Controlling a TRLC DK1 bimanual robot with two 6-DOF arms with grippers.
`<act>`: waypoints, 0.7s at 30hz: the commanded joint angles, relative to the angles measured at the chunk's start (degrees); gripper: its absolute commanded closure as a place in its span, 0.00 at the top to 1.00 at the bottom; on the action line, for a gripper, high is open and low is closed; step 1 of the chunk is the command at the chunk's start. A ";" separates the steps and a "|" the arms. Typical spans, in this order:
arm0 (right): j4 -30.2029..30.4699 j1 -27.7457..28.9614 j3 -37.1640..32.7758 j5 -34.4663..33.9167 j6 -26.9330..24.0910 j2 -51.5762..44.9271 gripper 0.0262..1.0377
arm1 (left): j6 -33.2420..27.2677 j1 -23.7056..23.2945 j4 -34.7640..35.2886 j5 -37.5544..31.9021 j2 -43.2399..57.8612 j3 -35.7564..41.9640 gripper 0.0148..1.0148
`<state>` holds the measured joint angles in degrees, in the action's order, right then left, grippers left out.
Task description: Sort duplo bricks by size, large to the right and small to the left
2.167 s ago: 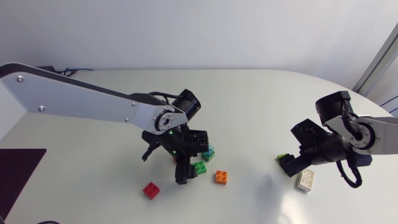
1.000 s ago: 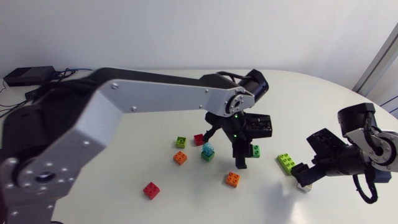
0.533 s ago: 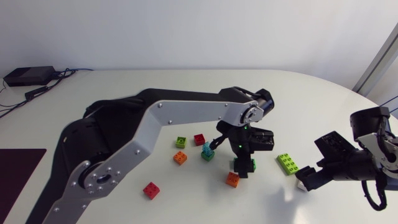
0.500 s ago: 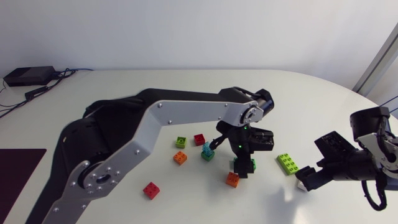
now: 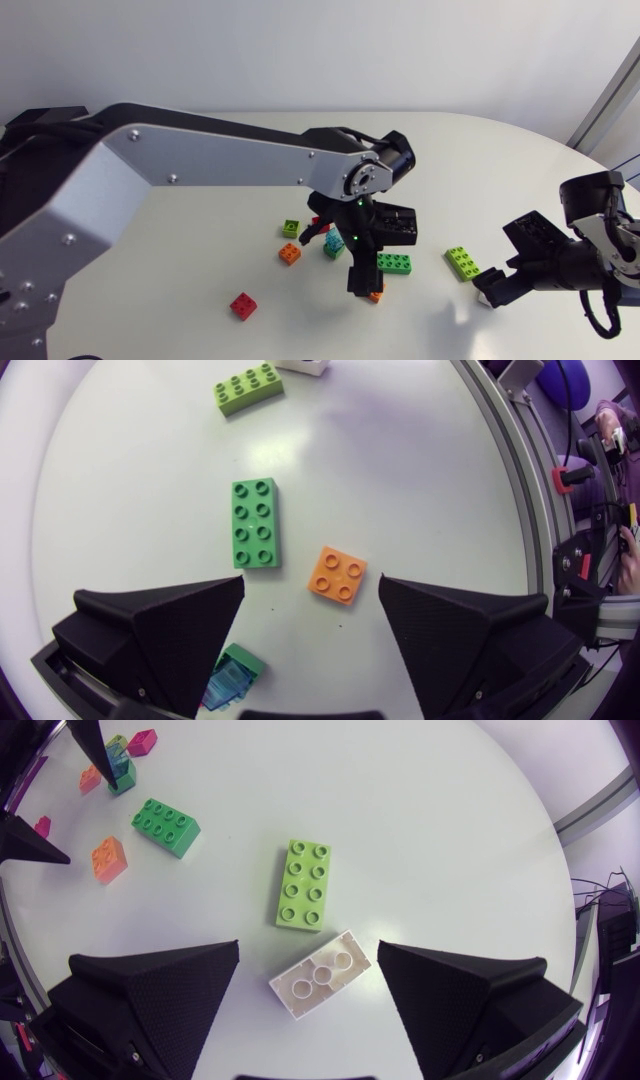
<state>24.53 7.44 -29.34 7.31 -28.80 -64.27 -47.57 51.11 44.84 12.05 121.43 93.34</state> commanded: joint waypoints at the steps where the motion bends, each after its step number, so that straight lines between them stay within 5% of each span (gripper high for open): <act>1: 0.78 -0.50 1.13 -0.02 -0.82 0.37 0.96 | -2.09 0.22 -0.10 1.04 -0.49 -2.81 0.91; 13: 0.51 -0.06 1.83 -0.02 -1.44 0.37 0.96 | -2.53 2.76 0.51 1.48 3.55 0.44 0.91; 21: 0.16 -0.06 2.27 -0.02 -1.44 0.37 0.96 | -2.61 3.12 4.20 1.48 6.28 2.11 0.74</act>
<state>24.49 7.44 -28.69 7.29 -29.26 -64.27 -48.64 53.76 47.86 13.10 125.43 93.82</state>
